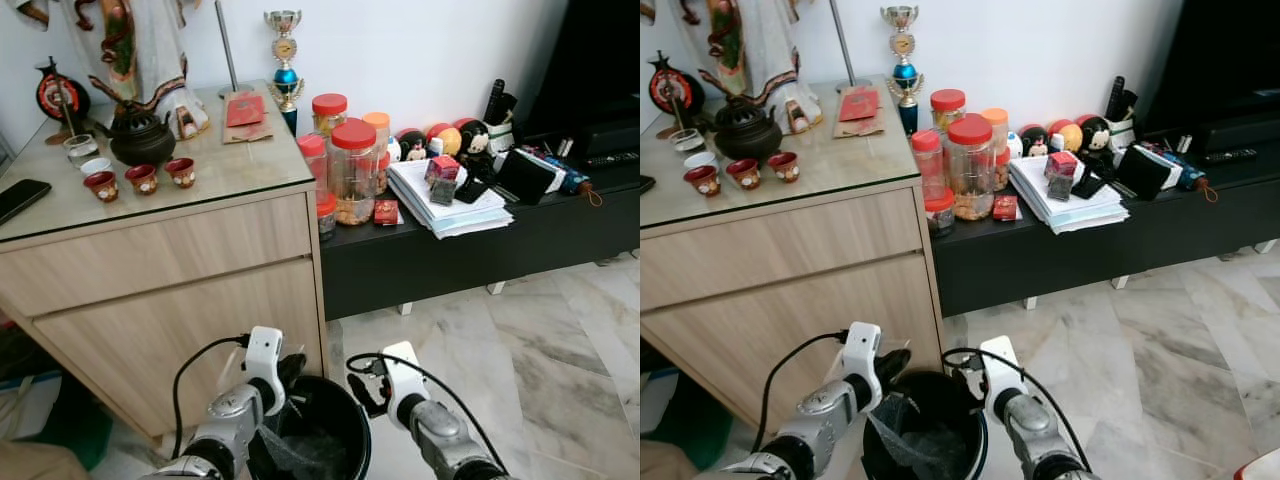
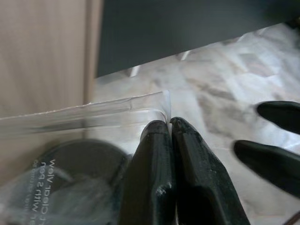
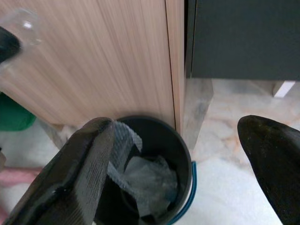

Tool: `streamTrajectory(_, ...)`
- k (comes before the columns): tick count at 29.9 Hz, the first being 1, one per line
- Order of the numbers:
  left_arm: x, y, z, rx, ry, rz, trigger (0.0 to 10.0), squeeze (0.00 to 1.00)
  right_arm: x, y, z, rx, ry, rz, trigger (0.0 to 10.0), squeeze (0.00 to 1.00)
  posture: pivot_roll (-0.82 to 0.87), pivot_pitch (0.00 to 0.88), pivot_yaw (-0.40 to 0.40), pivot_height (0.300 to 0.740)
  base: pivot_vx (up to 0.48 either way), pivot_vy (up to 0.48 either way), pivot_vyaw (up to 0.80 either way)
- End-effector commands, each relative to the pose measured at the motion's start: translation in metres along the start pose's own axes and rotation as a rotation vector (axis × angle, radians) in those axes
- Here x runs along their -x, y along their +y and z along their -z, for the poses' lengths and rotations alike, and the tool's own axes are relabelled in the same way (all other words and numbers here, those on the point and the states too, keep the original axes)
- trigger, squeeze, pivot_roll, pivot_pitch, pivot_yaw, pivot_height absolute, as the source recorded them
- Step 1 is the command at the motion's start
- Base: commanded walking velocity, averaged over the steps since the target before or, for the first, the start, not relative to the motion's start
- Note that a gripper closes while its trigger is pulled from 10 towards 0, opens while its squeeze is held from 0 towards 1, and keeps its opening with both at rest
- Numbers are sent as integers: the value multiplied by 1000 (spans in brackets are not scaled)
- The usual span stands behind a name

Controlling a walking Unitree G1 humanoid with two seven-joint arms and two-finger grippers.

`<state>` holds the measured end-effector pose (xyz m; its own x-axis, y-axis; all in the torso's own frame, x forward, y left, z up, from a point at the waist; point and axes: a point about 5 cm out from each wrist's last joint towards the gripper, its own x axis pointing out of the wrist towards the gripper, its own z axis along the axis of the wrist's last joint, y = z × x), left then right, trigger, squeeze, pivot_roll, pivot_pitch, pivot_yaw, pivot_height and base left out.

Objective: Picking trash to rubbish bin

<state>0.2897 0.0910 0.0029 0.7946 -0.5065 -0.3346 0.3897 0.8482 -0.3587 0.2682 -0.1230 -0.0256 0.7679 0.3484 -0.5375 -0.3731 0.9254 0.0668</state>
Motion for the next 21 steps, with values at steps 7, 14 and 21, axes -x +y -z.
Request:
streamTrajectory(7,-7,-6,-18,19,-77,40,10000,0,-4,1,-17,32,-66,-29,10000,0,32,17,14,740,0,0,0)
streamTrajectory(14,-9,-11,-20,69,-103,67,10000,0,-1,-5,-16,44,-78,-24,10000,0,14,43,-12,740,0,0,0)
streamTrajectory(21,-10,-13,-19,104,-121,71,10000,1000,3,-13,-12,56,-70,-1,10000,0,3,60,-34,740,0,0,0)
